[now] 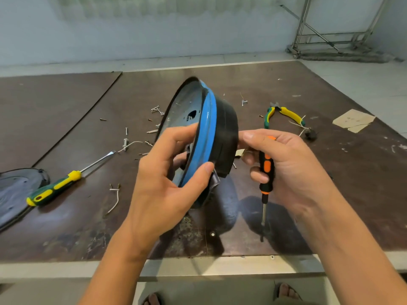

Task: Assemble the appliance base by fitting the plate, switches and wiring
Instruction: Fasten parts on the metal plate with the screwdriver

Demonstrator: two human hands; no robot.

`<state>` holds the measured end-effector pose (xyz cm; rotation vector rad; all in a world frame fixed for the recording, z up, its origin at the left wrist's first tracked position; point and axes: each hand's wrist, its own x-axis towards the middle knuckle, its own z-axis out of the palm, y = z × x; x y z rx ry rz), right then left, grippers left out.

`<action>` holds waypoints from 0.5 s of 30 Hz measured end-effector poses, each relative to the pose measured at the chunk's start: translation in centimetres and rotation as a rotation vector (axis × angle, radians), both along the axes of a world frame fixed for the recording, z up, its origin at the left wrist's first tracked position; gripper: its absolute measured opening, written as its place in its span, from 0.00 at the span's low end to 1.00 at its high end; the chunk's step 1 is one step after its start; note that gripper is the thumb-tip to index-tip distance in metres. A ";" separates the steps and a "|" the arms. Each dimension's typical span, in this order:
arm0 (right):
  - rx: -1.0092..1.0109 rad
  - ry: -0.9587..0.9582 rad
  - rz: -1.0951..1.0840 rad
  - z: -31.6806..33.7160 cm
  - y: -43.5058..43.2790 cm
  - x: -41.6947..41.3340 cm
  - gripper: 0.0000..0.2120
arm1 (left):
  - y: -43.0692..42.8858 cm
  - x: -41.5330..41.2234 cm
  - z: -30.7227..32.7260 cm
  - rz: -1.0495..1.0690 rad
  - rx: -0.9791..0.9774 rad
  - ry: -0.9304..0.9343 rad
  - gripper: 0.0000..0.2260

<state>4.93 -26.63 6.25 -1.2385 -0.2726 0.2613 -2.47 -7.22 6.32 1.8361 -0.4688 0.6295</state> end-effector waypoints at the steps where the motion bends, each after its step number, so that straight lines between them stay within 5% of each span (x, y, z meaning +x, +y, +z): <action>1: -0.027 0.031 0.026 -0.1 -0.2 0.1 0.10 | 0.0 0.1 -0.1 0.021 0.059 -0.001 0.21; 8: -0.218 0.362 0.145 -1.8 -0.9 1.1 0.13 | -0.6 0.4 -0.6 0.058 0.458 0.127 0.20; 15: -0.442 0.441 0.306 -4.8 -1.7 2.0 0.09 | -2.4 0.6 -1.7 0.033 0.691 0.274 0.19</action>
